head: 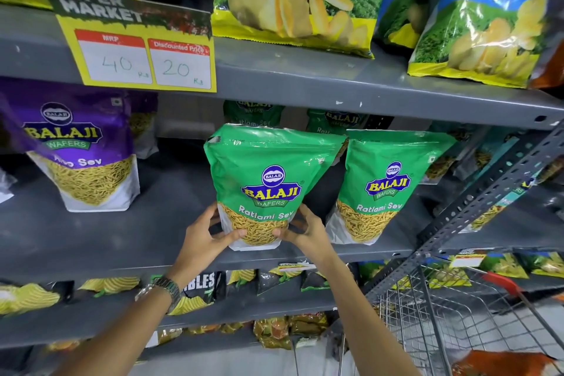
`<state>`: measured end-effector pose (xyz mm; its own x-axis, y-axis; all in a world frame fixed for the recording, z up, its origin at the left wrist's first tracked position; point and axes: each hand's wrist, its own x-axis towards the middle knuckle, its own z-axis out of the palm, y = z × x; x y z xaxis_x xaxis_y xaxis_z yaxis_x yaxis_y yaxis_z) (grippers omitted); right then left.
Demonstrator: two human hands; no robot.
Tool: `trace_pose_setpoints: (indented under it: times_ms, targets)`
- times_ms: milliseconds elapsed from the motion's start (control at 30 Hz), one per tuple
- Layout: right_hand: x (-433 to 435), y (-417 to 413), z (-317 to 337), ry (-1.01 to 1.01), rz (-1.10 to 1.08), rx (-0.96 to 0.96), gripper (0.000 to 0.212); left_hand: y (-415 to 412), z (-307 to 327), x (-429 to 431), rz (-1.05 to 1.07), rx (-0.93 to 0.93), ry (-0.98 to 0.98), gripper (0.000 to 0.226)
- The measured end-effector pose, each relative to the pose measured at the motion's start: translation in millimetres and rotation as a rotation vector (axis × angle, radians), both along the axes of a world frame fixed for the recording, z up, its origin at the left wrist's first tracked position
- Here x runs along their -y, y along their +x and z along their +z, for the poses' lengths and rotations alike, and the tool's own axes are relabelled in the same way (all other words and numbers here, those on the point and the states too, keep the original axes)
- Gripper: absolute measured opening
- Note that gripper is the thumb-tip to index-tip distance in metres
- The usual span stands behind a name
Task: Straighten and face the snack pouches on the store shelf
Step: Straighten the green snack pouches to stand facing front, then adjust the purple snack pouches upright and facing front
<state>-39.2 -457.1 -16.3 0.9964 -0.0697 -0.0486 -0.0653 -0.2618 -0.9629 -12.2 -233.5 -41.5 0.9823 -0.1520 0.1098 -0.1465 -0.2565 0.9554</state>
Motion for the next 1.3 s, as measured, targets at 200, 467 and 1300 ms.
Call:
trace_pose_setpoints:
  times_ms: [200, 467, 1300]
  targets:
    - [-1.3, -3.1, 0.6, -0.006, 0.000, 0.012, 0.060, -2.2, -1.4, -0.2, -0.002, -0.006, -0.006, 0.061]
    - [-2.1, -7.4, 1.1, 0.010, -0.003, 0.017, 0.057, -4.1, 0.5, -0.8, -0.027, -0.008, -0.006, 0.062]
    - [-238.5, 2.7, -17.1, 0.123, 0.003, 0.189, 0.029, 24.8, 13.3, -213.1, 0.565, 0.301, -0.227, 0.041]
